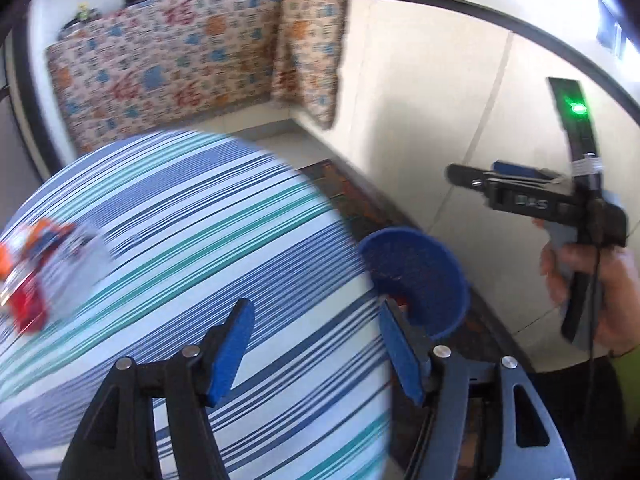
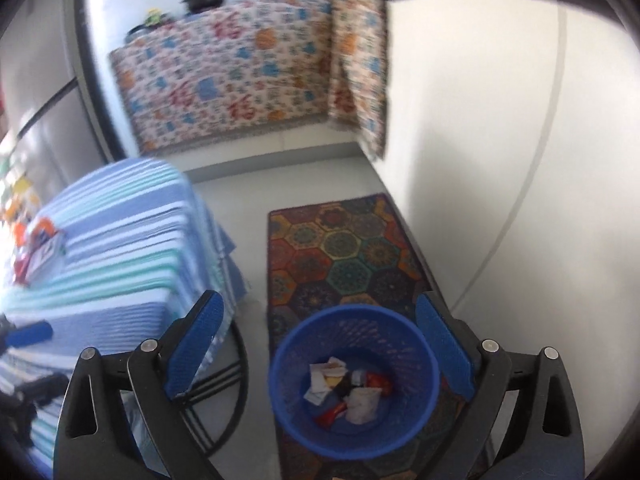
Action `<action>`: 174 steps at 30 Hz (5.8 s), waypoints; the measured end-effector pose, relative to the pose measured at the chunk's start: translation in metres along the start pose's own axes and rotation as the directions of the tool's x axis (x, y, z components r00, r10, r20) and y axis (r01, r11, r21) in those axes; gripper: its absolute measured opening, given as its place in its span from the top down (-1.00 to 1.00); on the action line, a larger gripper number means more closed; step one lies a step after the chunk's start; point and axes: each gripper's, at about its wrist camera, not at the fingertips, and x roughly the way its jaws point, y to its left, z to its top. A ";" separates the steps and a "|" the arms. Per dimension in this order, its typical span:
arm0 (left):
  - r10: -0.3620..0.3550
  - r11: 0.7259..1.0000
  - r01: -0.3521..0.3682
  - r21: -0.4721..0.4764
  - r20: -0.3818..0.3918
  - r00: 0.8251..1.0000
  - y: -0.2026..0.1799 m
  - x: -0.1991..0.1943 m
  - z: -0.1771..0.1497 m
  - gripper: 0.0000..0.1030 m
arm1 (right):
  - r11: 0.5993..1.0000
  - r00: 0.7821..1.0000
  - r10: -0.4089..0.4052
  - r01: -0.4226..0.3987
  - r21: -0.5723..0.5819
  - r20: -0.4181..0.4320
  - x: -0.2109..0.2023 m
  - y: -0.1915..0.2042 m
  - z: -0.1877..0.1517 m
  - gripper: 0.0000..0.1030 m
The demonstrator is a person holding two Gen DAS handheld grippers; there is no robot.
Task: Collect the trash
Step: 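Move both tools back over the table toward the remaining trash, then grasp the crushed red can with the left tool while the right tool grasps the clear cartoon plastic box, then carry the can and box over the blue wastebasket and open both tools to drop them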
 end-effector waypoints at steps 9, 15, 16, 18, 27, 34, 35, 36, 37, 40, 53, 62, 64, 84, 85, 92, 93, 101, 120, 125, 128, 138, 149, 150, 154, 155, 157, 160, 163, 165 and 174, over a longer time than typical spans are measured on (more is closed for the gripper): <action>0.270 0.949 -0.274 -0.156 -0.052 0.962 0.143 -0.037 -0.065 -0.28 | 0.949 0.969 0.225 -0.241 -0.206 -0.098 -0.002 0.177 -0.021 -0.90; 0.312 0.926 -0.319 -0.202 -0.067 0.948 0.207 -0.047 -0.083 -0.36 | 0.935 0.959 0.214 -0.256 -0.247 -0.184 0.029 0.251 -0.024 -0.90; 0.315 0.924 -0.321 -0.208 -0.063 0.947 0.214 -0.049 -0.085 -0.40 | 0.936 0.958 0.211 -0.255 -0.241 -0.193 0.035 0.257 -0.023 -0.90; 0.313 0.922 -0.317 -0.221 -0.054 0.948 0.224 -0.050 -0.088 -0.58 | 0.942 0.959 0.195 -0.242 -0.233 -0.207 0.048 0.267 -0.018 -0.90; 0.287 0.918 -0.293 -0.266 -0.063 0.956 0.233 -0.052 -0.095 -0.77 | 0.957 0.961 0.171 -0.215 -0.194 -0.218 0.067 0.272 -0.014 -0.99; 0.288 0.917 -0.294 -0.270 -0.063 0.956 0.233 -0.050 -0.092 -0.79 | 0.958 0.962 0.167 -0.211 -0.196 -0.218 0.067 0.275 -0.016 -0.99; 0.284 0.919 -0.290 -0.268 -0.062 0.957 0.234 -0.049 -0.091 -0.79 | 0.958 0.962 0.167 -0.211 -0.196 -0.218 0.067 0.275 -0.016 -0.99; 0.280 0.924 -0.286 -0.256 -0.061 0.958 0.234 -0.046 -0.087 -0.79 | 0.958 0.962 0.167 -0.211 -0.196 -0.218 0.067 0.275 -0.016 -0.99; 0.272 0.929 -0.278 -0.242 -0.061 0.960 0.233 -0.041 -0.080 -0.79 | 0.958 0.962 0.168 -0.211 -0.196 -0.217 0.067 0.275 -0.016 -0.99; 0.252 0.940 -0.257 -0.224 -0.054 0.966 0.233 -0.025 -0.060 -0.79 | 0.956 0.961 0.171 -0.215 -0.199 -0.217 0.067 0.275 -0.016 -0.99; 0.259 0.930 -0.255 -0.263 -0.022 0.966 0.256 -0.002 -0.025 -0.08 | 0.956 0.961 0.171 -0.216 -0.199 -0.217 0.067 0.274 -0.016 -0.99; 0.235 0.950 -0.242 -0.198 -0.057 0.970 0.234 -0.049 -0.080 -0.10 | 0.956 0.961 0.172 -0.216 -0.200 -0.218 0.067 0.274 -0.016 -0.99; 0.235 0.948 -0.240 -0.211 -0.049 0.971 0.235 -0.057 -0.090 -0.11 | 0.956 0.961 0.172 -0.216 -0.200 -0.217 0.067 0.274 -0.016 -0.99; 0.253 0.938 -0.254 -0.234 -0.038 0.967 0.242 -0.058 -0.096 -0.46 | 0.977 0.974 0.139 -0.164 -0.134 -0.178 0.091 0.329 0.023 -0.98; 0.252 0.938 -0.254 -0.234 -0.037 0.967 0.242 -0.058 -0.096 -0.46 | 0.984 0.974 0.124 -0.146 -0.104 -0.191 0.094 0.320 0.021 -0.96; 0.257 0.938 -0.259 -0.230 -0.039 0.966 0.242 -0.058 -0.097 -0.46 | 1.000 0.979 -0.016 0.013 -0.017 -0.203 0.089 0.237 0.004 -0.94; 0.258 0.938 -0.260 -0.229 -0.039 0.965 0.242 -0.059 -0.096 -0.47 | 1.000 0.977 -0.015 0.013 -0.013 -0.213 0.087 0.230 0.005 -0.94; 0.262 0.936 -0.265 -0.233 -0.045 0.964 0.245 -0.057 -0.094 -0.57 | 0.975 0.955 0.219 -0.224 -0.001 -0.200 0.084 0.297 0.036 -0.97; 0.257 0.937 -0.260 -0.232 -0.043 0.965 0.245 -0.058 -0.095 -0.57 | 0.975 0.956 0.134 -0.174 -0.138 -0.259 0.069 0.261 -0.007 -0.34; 0.193 0.950 -0.194 -0.244 -0.027 0.981 0.251 -0.065 -0.097 -0.56 | 0.972 0.936 0.176 -0.215 -0.098 -0.305 0.061 0.258 0.008 -0.81; 0.153 0.950 -0.147 -0.274 -0.002 0.988 0.257 -0.071 -0.095 -0.56 | 0.976 0.923 0.164 -0.204 -0.080 -0.347 0.064 0.262 0.020 -0.85; 0.193 0.953 -0.182 -0.241 0.024 0.981 0.250 -0.077 -0.090 0.42 | 0.980 0.914 0.130 -0.177 -0.089 -0.385 0.071 0.261 0.036 -0.24; 0.030 0.969 -0.001 -0.247 0.111 0.993 0.228 -0.092 -0.084 0.42 | 0.954 0.906 0.266 -0.296 -0.043 -0.328 0.018 0.233 0.023 -0.24; 0.005 0.971 0.026 -0.236 0.129 0.992 0.222 -0.096 -0.083 0.42 | 0.952 0.906 0.278 -0.304 -0.034 -0.320 0.014 0.227 0.023 -0.24; -0.054 0.975 0.086 -0.204 0.158 0.986 0.200 -0.103 -0.069 0.42 | 0.953 0.913 0.289 -0.303 -0.004 -0.289 -0.002 0.200 0.023 -0.24; -0.058 0.978 0.088 -0.189 0.157 0.986 0.192 -0.103 -0.064 0.42 | 0.954 0.916 0.288 -0.299 0.004 -0.281 -0.004 0.191 0.024 -0.24; -0.070 0.981 0.096 -0.167 0.152 0.986 0.176 -0.100 -0.055 0.42 | 0.959 0.924 0.278 -0.282 0.026 -0.262 -0.007 0.169 0.024 -0.24; -0.102 0.982 0.122 -0.146 0.137 0.985 0.150 -0.092 -0.040 0.42 | 0.968 0.936 0.253 -0.243 0.069 -0.245 -0.007 0.130 0.024 -0.24; -0.125 0.985 0.138 -0.102 0.126 0.984 0.117 -0.080 -0.022 0.42 | 0.976 0.949 0.212 -0.193 0.101 -0.234 -0.006 0.092 0.022 -0.24; -0.146 0.985 0.156 -0.075 0.119 0.982 0.094 -0.070 -0.011 0.42 | 0.981 0.957 0.179 -0.156 0.115 -0.229 -0.005 0.067 0.019 -0.24; -0.248 0.969 0.246 0.038 0.060 0.967 -0.016 -0.011 0.045 0.42 | 0.975 0.966 0.097 -0.043 0.218 -0.240 0.011 -0.032 0.008 -0.24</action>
